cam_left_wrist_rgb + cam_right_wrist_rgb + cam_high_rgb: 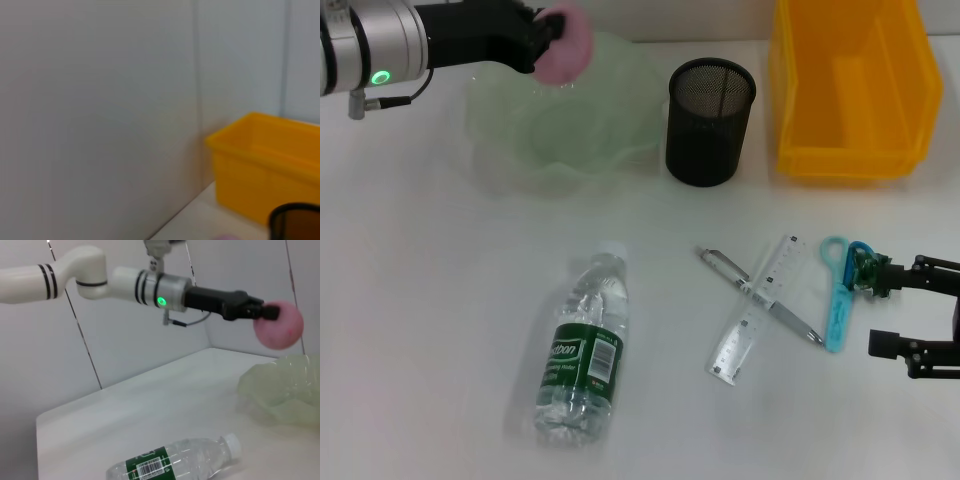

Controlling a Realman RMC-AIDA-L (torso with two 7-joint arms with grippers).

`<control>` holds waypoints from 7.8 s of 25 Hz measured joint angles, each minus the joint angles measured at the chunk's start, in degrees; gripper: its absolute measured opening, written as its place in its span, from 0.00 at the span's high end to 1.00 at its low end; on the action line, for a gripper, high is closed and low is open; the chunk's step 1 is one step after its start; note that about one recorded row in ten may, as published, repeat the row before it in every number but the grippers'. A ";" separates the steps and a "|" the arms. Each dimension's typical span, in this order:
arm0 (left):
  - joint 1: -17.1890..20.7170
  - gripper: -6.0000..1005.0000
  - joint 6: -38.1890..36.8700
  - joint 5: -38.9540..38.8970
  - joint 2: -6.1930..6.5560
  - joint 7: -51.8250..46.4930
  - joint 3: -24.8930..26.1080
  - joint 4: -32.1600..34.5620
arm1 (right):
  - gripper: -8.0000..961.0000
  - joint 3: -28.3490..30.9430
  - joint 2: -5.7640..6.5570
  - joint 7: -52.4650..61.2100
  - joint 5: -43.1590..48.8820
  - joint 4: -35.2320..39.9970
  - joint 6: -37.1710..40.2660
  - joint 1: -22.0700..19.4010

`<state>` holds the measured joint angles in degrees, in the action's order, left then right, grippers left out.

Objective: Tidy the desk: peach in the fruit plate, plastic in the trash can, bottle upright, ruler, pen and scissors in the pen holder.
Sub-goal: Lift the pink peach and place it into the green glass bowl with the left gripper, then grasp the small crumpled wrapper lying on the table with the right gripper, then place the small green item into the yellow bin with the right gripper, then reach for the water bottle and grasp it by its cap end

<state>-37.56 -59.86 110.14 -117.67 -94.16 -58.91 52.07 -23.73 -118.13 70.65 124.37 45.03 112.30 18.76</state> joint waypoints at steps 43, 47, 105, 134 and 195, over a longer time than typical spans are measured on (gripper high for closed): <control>12.83 0.14 -41.61 -18.40 -0.70 37.13 4.76 -16.86 | 0.15 -20.12 0.14 72.19 17.35 47.99 0.86 13.48; 13.76 0.14 -41.11 -18.37 -0.67 38.03 4.98 -19.48 | 0.15 -30.90 -0.96 77.61 27.21 48.27 -0.33 15.42; 13.49 0.14 -39.19 -18.39 -0.54 37.84 5.13 -20.78 | 0.40 -47.02 -1.13 81.99 31.33 28.80 -18.99 13.65; 13.21 0.14 -39.32 -18.38 -0.55 37.76 5.89 -20.71 | 0.27 -47.35 -1.03 82.37 31.85 25.81 -19.70 12.18; 16.65 0.14 -39.40 -21.82 -1.02 10.76 9.66 -5.25 | 0.12 -29.24 -0.89 17.08 -32.92 17.49 -26.27 -5.14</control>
<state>-20.91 -99.26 88.32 -118.69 -83.40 -49.25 46.82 -52.96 -119.02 87.73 91.45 62.52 86.03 13.62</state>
